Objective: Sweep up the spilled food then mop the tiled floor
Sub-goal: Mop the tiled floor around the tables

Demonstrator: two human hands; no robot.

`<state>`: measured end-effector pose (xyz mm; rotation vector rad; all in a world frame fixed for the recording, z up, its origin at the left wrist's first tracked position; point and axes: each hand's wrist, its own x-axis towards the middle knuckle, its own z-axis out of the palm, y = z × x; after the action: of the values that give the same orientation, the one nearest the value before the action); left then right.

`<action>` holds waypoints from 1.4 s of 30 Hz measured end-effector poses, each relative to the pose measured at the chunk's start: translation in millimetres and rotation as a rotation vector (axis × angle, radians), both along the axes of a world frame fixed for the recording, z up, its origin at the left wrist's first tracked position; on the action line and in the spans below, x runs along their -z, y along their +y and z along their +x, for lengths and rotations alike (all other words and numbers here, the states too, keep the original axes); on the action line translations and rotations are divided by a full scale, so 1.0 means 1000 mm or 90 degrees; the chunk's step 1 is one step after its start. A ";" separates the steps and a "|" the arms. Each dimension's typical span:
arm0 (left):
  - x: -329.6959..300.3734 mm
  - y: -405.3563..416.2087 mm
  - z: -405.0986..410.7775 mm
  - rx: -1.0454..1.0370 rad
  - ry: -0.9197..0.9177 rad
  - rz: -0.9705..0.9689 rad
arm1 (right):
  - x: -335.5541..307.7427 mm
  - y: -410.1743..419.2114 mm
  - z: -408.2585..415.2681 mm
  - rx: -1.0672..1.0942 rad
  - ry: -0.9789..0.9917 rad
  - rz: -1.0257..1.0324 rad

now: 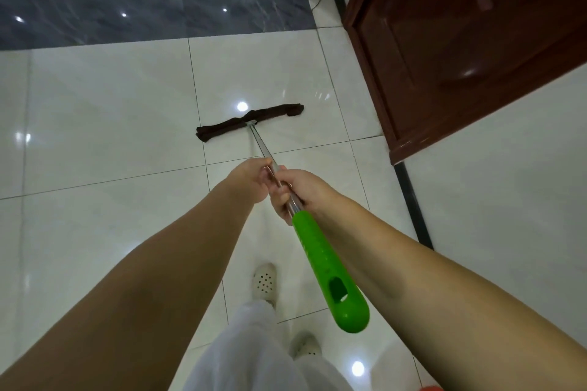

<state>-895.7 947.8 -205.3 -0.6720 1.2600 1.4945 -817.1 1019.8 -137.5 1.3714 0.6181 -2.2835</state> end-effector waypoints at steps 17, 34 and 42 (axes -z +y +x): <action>-0.006 0.002 0.156 -0.070 -0.058 0.015 | -0.046 0.007 0.163 0.065 -0.065 -0.090; -0.032 -0.018 0.337 -0.030 -0.221 0.174 | -0.097 -0.010 0.344 0.197 -0.078 -0.156; -0.016 0.007 0.358 -0.256 -0.313 0.182 | -0.101 -0.003 0.375 0.158 -0.058 -0.205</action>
<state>-537.9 955.0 -189.3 -1.0620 0.5431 1.6542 -442.2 1017.2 -36.9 1.4427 0.0454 -2.3620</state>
